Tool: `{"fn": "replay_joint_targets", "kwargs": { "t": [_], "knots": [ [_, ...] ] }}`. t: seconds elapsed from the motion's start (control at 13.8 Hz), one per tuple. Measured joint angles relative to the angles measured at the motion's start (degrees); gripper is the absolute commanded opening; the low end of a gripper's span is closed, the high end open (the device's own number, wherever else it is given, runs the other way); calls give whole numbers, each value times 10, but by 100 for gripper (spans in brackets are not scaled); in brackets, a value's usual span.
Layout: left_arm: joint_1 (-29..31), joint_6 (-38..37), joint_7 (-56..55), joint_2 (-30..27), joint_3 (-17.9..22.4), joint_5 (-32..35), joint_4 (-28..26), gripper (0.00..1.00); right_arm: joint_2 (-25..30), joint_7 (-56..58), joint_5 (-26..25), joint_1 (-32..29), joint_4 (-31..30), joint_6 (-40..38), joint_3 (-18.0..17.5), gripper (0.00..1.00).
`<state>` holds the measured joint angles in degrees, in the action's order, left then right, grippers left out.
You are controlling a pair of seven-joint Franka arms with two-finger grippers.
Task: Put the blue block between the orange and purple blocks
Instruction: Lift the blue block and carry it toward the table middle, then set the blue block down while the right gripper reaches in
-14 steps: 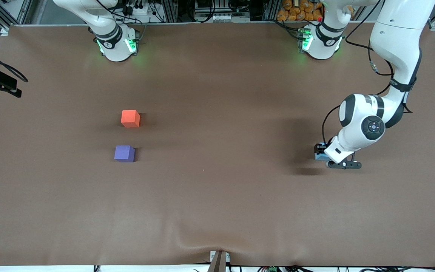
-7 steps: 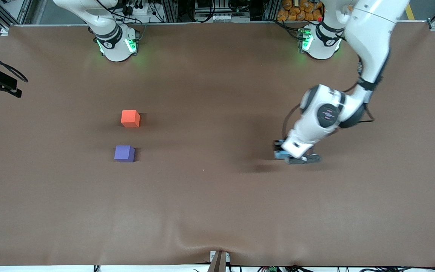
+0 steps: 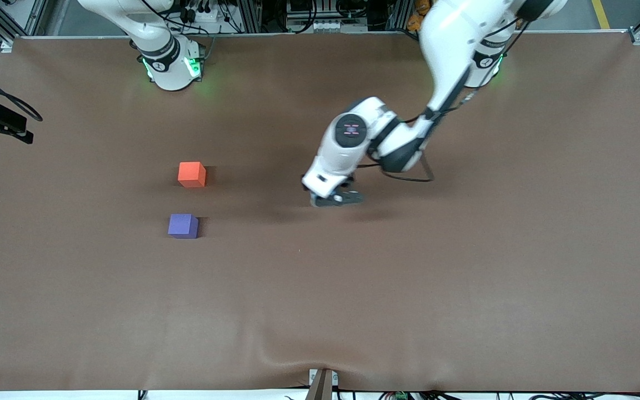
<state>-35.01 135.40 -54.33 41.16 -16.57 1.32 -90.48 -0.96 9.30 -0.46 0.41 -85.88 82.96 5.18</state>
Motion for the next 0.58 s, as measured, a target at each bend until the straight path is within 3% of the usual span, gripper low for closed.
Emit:
{"fn": "replay_joint_targets", "kwargs": {
  "t": [0.07, 0.29, 0.58],
  "knots": [
    [-22, 0, 1, 23, 9, 1, 19, 100, -2, 0, 0, 0, 0, 0, 0, 100],
    [-56, 0, 15, 54, 28, 23, 49, 100, -13, 0, 0, 4, -1, 1, -1, 100],
    [-48, -18, 15, 13, 35, 33, 78, 100, -64, 0, 17, 39, -4, 1, -3, 100]
  ]
}}
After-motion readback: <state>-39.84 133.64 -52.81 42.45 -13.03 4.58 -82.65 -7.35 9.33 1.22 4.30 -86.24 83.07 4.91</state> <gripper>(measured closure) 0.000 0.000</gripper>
